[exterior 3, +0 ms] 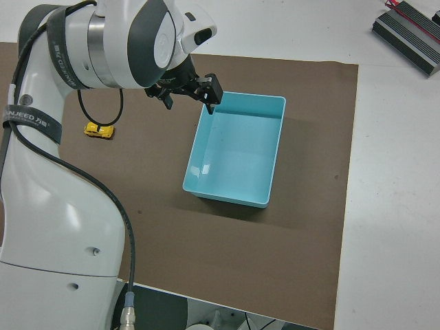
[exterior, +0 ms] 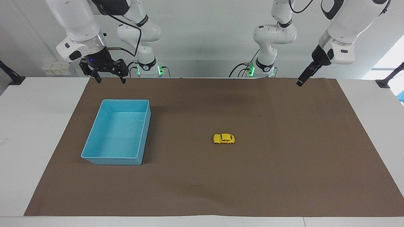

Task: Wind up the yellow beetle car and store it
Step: 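Reach the left gripper toward the yellow beetle car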

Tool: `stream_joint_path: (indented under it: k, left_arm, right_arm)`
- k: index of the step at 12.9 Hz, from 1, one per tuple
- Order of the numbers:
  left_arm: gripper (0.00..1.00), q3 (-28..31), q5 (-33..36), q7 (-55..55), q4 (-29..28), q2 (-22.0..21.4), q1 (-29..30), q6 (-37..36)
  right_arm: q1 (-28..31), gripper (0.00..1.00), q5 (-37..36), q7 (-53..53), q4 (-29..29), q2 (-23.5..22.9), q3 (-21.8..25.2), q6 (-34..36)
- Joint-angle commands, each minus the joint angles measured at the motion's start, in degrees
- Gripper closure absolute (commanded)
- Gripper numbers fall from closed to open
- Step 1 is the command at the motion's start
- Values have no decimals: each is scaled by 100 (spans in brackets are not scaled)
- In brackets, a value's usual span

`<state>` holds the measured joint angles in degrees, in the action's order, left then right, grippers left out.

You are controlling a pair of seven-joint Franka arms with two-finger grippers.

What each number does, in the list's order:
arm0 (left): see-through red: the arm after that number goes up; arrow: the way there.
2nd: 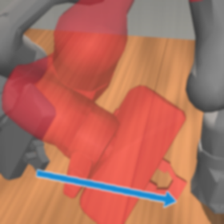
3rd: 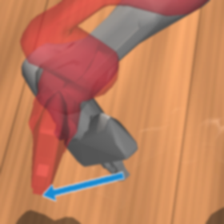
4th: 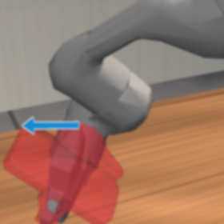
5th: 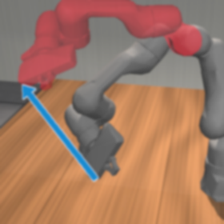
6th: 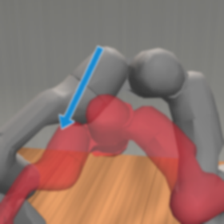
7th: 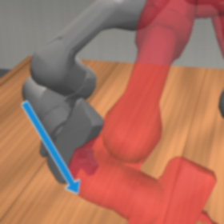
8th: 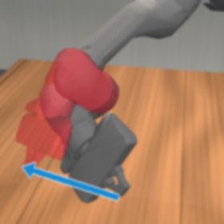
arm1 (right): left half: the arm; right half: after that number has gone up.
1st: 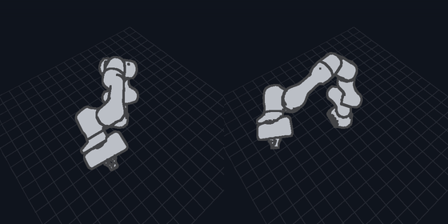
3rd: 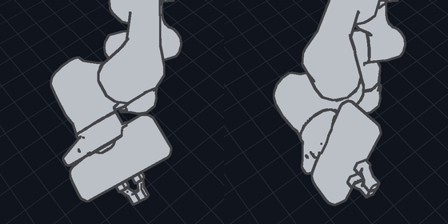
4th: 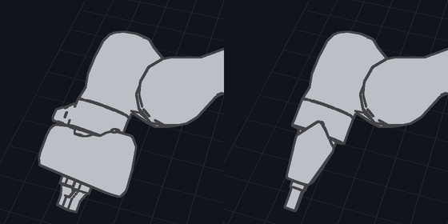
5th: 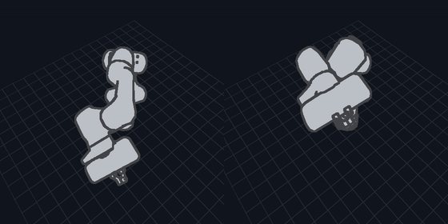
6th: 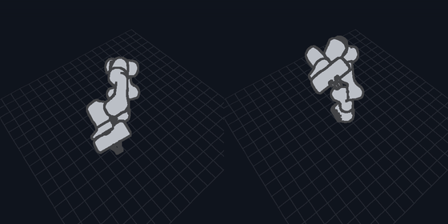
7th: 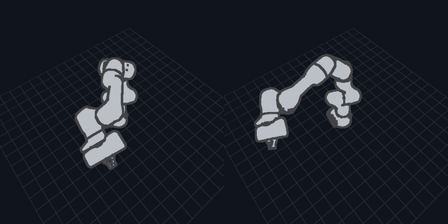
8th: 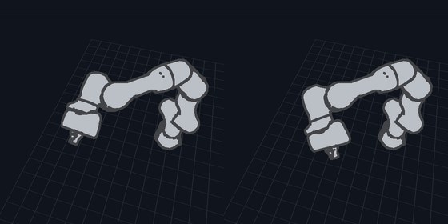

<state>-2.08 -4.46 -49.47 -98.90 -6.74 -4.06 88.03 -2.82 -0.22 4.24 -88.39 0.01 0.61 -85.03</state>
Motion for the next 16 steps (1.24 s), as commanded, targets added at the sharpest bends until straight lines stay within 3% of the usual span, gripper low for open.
stream_joint_path:
  k: [1, 10, 12, 16]
  left_arm:
    - [0, -230, -82, -965, -366, -73, -7, 398]
    - [0, -943, -82, -4420, -701, 305, 11, 1602]
    - [0, -1127, -64, -4842, -745, 497, -7, 1891]
    - [0, -1409, 32, -6711, -745, 1173, -112, 2709]
  right_arm:
    - [62, 0, 145, -107, 6, -10, 1, -13]
    - [62, 0, 145, -107, 6, -10, 1, -13]
    - [62, 0, 145, -107, 6, -10, 1, -13]
    - [62, 0, 145, -107, 6, -10, 1, -13]
